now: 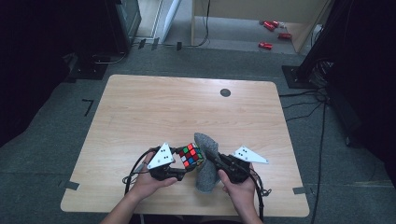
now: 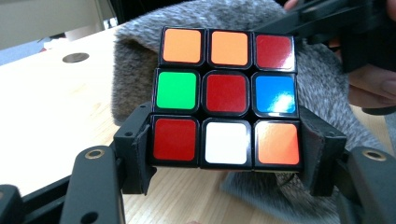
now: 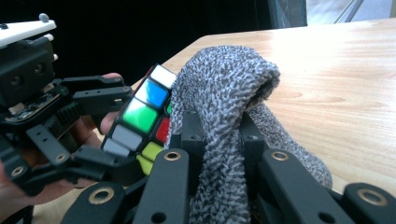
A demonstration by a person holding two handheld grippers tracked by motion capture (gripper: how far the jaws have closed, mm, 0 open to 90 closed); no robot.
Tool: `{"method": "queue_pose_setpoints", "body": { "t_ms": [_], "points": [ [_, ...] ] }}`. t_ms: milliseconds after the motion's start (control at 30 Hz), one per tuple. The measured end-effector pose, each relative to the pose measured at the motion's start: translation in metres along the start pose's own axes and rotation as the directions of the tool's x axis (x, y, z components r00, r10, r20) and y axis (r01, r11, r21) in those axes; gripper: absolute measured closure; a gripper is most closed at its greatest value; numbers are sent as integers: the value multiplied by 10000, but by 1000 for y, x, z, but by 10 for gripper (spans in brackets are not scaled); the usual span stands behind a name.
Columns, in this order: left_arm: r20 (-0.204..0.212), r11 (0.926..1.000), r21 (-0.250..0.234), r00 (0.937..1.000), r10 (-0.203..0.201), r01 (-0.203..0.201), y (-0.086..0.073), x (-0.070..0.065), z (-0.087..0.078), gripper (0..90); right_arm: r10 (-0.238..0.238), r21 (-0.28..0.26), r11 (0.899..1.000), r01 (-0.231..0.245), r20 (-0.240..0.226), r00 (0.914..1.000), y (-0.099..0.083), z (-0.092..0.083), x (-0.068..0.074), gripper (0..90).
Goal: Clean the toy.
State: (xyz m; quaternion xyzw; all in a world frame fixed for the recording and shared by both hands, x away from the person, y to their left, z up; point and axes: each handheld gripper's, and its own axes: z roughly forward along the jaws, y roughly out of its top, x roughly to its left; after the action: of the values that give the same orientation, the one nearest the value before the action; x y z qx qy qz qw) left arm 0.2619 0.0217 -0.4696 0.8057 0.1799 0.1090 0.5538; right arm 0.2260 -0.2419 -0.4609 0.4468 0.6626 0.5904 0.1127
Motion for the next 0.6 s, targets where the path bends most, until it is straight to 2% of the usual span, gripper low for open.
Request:
{"method": "queue_pose_setpoints", "body": {
  "t_ms": [200,300,433,500,600],
  "points": [
    [191,9995,280,9997,156,-161,-3,-6,7,346,-697,-381,9969,684,-342,9970,9,-3,25,782],
    [144,9992,217,9994,322,-326,-1,-9,6,346,-515,-341,9981,506,-260,9983,8,-4,20,781],
    [-7,9999,28,9999,161,-161,2,-4,1,344,27,-33,10000,-27,89,10000,0,-1,3,782],
    [-33,10000,34,10000,15,-15,1,-2,0,344,-12,-40,10000,12,58,10000,0,-2,5,783],
    [100,9997,201,9999,103,-105,0,-4,3,345,-433,-282,9987,425,-266,9987,6,-4,19,783]
  ]
}}
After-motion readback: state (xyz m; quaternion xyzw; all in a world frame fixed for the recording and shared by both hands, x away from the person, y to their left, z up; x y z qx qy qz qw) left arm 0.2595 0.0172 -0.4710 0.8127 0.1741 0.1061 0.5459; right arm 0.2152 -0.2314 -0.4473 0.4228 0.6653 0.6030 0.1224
